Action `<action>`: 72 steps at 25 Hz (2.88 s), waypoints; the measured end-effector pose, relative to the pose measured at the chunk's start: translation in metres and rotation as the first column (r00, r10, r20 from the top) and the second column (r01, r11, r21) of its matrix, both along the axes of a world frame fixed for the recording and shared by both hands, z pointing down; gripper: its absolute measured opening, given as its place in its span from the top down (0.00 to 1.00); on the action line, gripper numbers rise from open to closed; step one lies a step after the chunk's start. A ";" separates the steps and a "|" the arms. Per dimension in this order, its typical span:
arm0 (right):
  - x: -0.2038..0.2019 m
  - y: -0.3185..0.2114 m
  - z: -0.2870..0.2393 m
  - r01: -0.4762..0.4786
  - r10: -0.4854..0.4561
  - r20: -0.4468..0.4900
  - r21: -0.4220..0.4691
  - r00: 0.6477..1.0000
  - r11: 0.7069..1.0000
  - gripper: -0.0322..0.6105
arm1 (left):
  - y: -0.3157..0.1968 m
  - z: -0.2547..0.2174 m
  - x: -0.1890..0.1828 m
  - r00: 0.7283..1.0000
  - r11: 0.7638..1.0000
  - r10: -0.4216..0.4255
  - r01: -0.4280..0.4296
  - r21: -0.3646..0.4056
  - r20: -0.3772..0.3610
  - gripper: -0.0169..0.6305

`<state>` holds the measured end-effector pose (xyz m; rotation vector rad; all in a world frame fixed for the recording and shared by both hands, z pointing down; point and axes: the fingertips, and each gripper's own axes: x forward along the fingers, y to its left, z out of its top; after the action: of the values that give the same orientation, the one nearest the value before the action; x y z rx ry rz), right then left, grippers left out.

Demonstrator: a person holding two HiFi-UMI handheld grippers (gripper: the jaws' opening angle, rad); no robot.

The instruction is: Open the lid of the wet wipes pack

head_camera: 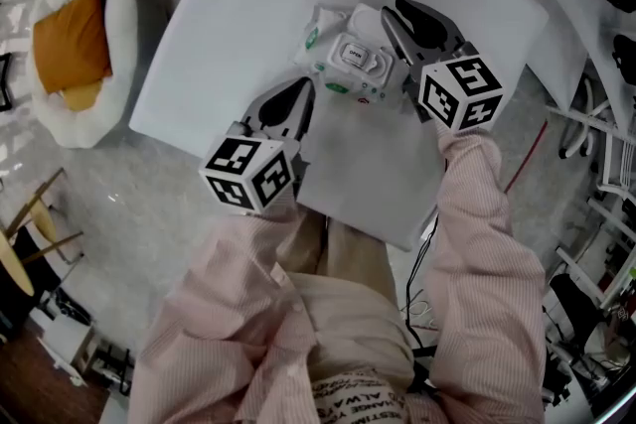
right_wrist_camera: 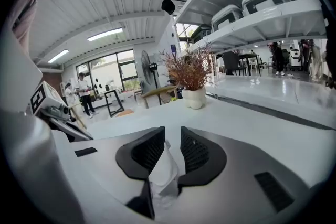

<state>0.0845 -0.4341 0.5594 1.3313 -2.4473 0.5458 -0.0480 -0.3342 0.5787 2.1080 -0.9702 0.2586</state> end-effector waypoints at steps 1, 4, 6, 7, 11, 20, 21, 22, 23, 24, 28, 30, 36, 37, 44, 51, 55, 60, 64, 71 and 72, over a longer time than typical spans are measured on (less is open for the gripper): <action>0.001 0.000 -0.006 -0.011 0.011 0.001 0.013 1.000 1.000 0.83 | 0.001 -0.003 -0.001 1.000 1.000 0.000 0.000 0.004 -0.001 0.98; 0.004 0.005 -0.024 -0.033 0.033 0.006 0.043 0.999 0.999 0.87 | 0.004 -0.015 -0.001 1.000 1.000 0.006 -0.006 0.020 -0.006 0.98; 0.003 0.011 -0.035 -0.043 0.043 0.003 0.060 0.999 0.997 0.91 | 0.007 -0.025 -0.002 1.000 0.999 0.016 -0.016 0.034 -0.008 0.98; 0.002 0.014 -0.040 -0.046 0.046 0.000 0.066 0.999 0.997 0.92 | 0.009 -0.030 -0.003 1.000 0.999 0.021 -0.020 0.042 -0.007 0.98; -0.004 0.034 -0.059 -0.056 0.055 0.023 0.071 0.998 0.996 0.93 | 0.018 -0.055 -0.006 0.999 0.995 0.033 -0.033 0.090 -0.004 0.98; -0.011 0.071 -0.109 -0.089 0.077 0.123 0.101 0.989 0.991 0.95 | 0.022 -0.117 -0.010 0.998 0.965 0.049 -0.056 0.258 0.032 0.98; -0.010 0.076 -0.115 -0.097 0.083 0.134 0.101 0.988 0.990 0.95 | 0.026 -0.123 -0.009 0.998 0.961 0.053 -0.060 0.269 0.036 0.98; -0.009 0.082 -0.120 -0.103 0.088 0.143 0.102 0.986 0.989 0.95 | 0.030 -0.129 -0.009 0.998 0.958 0.059 -0.067 0.278 0.039 0.98; -0.009 0.088 -0.126 -0.105 0.089 0.150 0.104 0.985 0.989 0.95 | 0.033 -0.135 -0.008 0.997 0.955 0.066 -0.075 0.288 0.043 0.98; -0.010 0.093 -0.132 -0.104 0.086 0.155 0.108 0.984 0.989 0.95 | 0.035 -0.142 -0.007 0.996 0.950 0.071 -0.082 0.300 0.047 0.98; -0.010 0.110 -0.155 -0.106 0.081 0.183 0.131 0.980 0.986 0.95 | 0.042 -0.165 -0.006 0.995 0.933 0.072 -0.090 0.348 0.063 0.98; -0.007 0.116 -0.164 -0.112 0.083 0.196 0.140 0.977 0.984 0.95 | 0.044 -0.177 -0.004 0.995 0.925 0.070 -0.090 0.370 0.067 0.98; -0.002 0.128 -0.193 -0.129 0.087 0.228 0.175 0.970 0.976 0.95 | 0.047 -0.209 -0.008 0.997 0.901 0.037 -0.063 0.429 0.067 0.98; -0.003 0.130 -0.198 -0.128 0.084 0.231 0.182 0.969 0.975 0.95 | 0.046 -0.213 -0.010 0.997 0.897 0.029 -0.057 0.438 0.070 0.98; 0.004 0.138 -0.228 -0.124 0.067 0.234 0.237 0.970 0.963 0.95 | 0.045 -0.242 -0.027 0.996 0.863 -0.031 -0.016 0.505 0.085 0.98; 0.020 0.144 -0.259 -0.140 0.070 0.229 0.309 0.971 0.941 0.95 | 0.044 -0.266 -0.045 0.992 0.827 -0.098 0.037 0.561 0.079 0.98; 0.025 0.146 -0.274 -0.146 0.070 0.221 0.350 0.973 0.925 0.95 | 0.045 -0.274 -0.053 0.990 0.813 -0.122 0.055 0.579 0.078 0.98; 0.030 0.152 -0.279 -0.163 0.085 0.222 0.365 0.971 0.916 0.95 | 0.049 -0.279 -0.061 0.986 0.801 -0.148 0.073 0.594 0.079 0.98; 0.035 0.154 -0.277 -0.176 0.101 0.216 0.362 0.971 0.915 0.95 | 0.049 -0.281 -0.064 0.983 0.797 -0.164 0.083 0.598 0.081 0.98; 0.040 0.156 -0.276 -0.190 0.120 0.207 0.364 0.971 0.912 0.95 | 0.053 -0.278 -0.061 0.982 0.803 -0.163 0.073 0.592 0.100 0.98; 0.041 0.156 -0.276 -0.191 0.122 0.204 0.365 0.971 0.911 0.95 | 0.054 -0.277 -0.061 0.981 0.804 -0.164 0.074 0.590 0.101 0.98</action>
<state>0.1251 -0.2781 0.2835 1.7096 -2.7072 0.2318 -0.1093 -0.2802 0.3021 2.5940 -1.4058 0.0476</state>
